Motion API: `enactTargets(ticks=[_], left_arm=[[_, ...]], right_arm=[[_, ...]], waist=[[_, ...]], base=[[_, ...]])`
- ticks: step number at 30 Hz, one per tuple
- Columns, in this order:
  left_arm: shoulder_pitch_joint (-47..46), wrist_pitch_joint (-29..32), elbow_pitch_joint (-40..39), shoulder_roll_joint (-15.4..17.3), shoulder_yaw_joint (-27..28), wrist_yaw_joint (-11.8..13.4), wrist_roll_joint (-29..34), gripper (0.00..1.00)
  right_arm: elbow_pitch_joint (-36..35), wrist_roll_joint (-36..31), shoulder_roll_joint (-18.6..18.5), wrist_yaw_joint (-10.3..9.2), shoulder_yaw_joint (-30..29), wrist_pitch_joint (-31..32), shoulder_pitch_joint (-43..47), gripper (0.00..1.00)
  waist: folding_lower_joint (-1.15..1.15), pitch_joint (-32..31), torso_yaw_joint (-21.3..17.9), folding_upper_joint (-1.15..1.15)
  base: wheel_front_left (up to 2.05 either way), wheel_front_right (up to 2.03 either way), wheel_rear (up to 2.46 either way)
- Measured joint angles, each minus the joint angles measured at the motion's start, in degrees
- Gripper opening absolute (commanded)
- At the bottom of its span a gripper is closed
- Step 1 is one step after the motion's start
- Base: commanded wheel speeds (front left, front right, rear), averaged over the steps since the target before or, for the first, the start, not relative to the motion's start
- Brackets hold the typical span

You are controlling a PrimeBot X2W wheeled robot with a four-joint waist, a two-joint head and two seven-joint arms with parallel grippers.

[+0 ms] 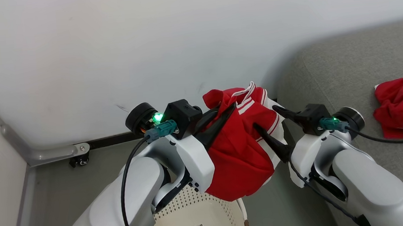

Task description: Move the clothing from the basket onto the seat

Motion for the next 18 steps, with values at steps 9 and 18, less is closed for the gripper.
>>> enactTargets(ticks=[9, 18], left_arm=[[0.05, 0.54, -1.85, 0.03, -0.37, 0.01, 0.00, 0.00], [0.08, 1.05, -3.37, 0.12, -0.47, 0.02, 0.00, 0.00]], right_arm=[[-0.26, 10.99, -2.02, 0.00, 10.92, 4.27, -3.91, 1.00], [-2.83, 18.98, -3.50, 0.00, 19.67, 6.41, -6.32, 1.00]], waist=[[0.00, 0.42, 0.48, 0.00], [0.00, 0.82, 0.55, 0.00]], base=[[0.00, 0.00, 0.00], [0.00, 0.00, 0.00]])
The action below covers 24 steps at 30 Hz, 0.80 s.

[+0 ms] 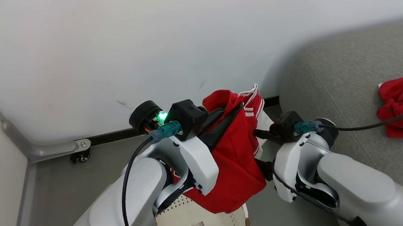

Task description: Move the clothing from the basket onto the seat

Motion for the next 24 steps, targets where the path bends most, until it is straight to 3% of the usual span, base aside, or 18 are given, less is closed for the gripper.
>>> enactTargets(ticks=[10, 11, 12, 14, 16, 24], left_arm=[[0.09, 0.48, -1.12, 0.22, -0.05, 0.08, 0.00, 0.00], [0.10, 0.49, -1.21, 0.29, -0.05, 0.09, -0.01, 0.00], [0.10, 0.49, -1.27, 0.33, -0.04, 0.09, -0.01, 0.00], [0.14, 0.58, -1.36, 0.40, -0.04, 0.11, -0.01, 0.00], [0.25, 0.76, -1.42, 0.51, -0.02, 0.18, -0.05, 0.00], [1.48, 0.75, -1.43, 1.11, 0.41, 0.76, -0.43, 0.00]], right_arm=[[-3.71, 5.08, -1.92, 0.01, 7.62, -0.25, -4.89, 1.00], [-3.80, 5.38, -2.20, 0.01, 8.01, -0.30, -5.33, 0.65], [-3.87, 5.71, -2.50, 0.01, 8.38, -0.73, -5.76, 0.42], [-4.10, 6.02, -3.15, 0.01, 9.37, -1.12, -6.56, 0.28], [-4.33, 6.02, -3.67, 0.01, 10.59, -1.99, -7.07, 0.00], [-4.17, 7.21, -5.77, 0.01, 11.22, -5.94, -7.52, 0.00]], waist=[[0.00, 0.63, -0.06, 0.00], [0.00, 0.69, -0.07, 0.00], [0.00, 0.74, -0.09, 0.00], [0.00, 0.82, -0.12, 0.00], [0.00, 0.89, -0.17, 0.00], [0.00, 0.92, -0.51, 0.00]], base=[[0.00, 0.00, 0.00], [0.00, 0.00, 0.00], [0.00, 0.00, 0.00], [0.00, 0.00, 0.00], [0.00, 0.00, 0.00], [0.00, 0.00, 0.00]])
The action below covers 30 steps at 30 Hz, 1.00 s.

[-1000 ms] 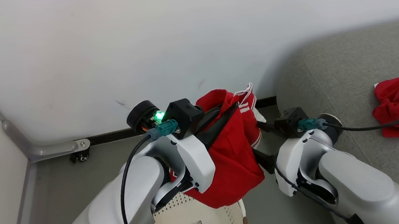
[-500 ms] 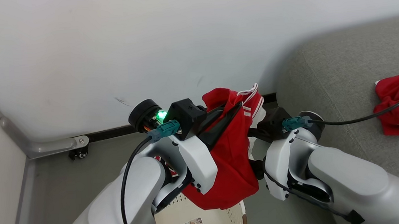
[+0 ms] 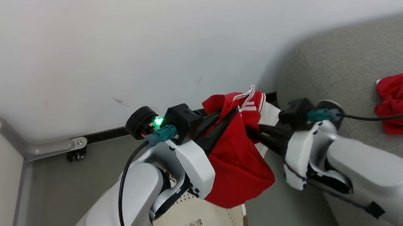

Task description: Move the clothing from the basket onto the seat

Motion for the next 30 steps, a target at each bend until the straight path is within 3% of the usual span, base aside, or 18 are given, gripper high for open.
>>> enactTargets(ticks=[3, 5, 10, 30], left_arm=[[0.53, -0.04, 0.02, 0.18, 0.59, 0.53, -0.51, 0.00], [1.16, -0.09, 0.05, 0.20, 0.93, 0.85, -0.97, 0.15], [2.55, -0.35, 0.23, 0.15, 0.99, 1.19, -1.76, 0.97], [6.28, -3.46, -0.10, 0.21, 0.73, 1.34, -1.92, 1.00]], right_arm=[[0.97, 0.51, -1.12, 0.00, -2.07, -2.47, -0.01, 0.00], [1.47, 0.99, -1.80, 0.00, -3.67, -3.89, 0.00, 0.00], [3.03, 1.38, -3.50, 0.00, -7.24, -4.91, 0.01, 0.00], [4.24, 1.40, -11.25, 0.00, -16.00, -5.95, 0.30, 0.00]], waist=[[0.00, -0.08, -0.25, 0.00], [0.00, -0.16, -0.46, 0.00], [0.00, -0.43, -1.03, 0.00], [0.00, -1.59, -5.33, 0.00]], base=[[0.00, 0.00, 0.00], [0.00, 0.00, 0.00], [0.00, 0.00, 0.00], [0.00, 0.00, 0.00]])
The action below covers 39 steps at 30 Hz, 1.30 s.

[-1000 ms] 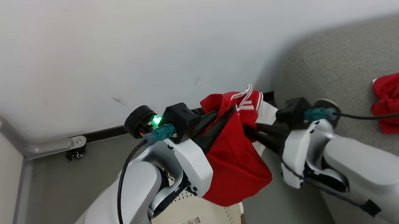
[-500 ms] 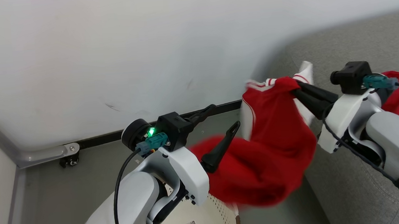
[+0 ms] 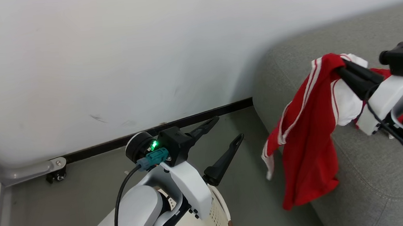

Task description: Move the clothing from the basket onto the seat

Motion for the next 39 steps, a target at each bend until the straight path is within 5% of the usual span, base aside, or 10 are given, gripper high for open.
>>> enactTargets(ticks=[26, 39], left_arm=[[4.67, -3.21, -1.43, 0.52, -1.99, -0.25, 0.00, 1.00], [5.56, -3.52, -2.88, 2.18, -0.44, 2.38, 0.21, 1.00]], right_arm=[[-3.47, -1.43, -5.75, 0.00, -5.44, 0.07, 2.20, 0.00], [-3.49, 6.32, 0.21, 0.00, -6.89, 3.09, 0.33, 0.00]], waist=[[0.00, -1.20, -9.31, 0.00], [0.00, 1.60, -12.21, 0.00]], base=[[0.00, 0.00, 0.00], [0.00, 0.00, 0.00]])
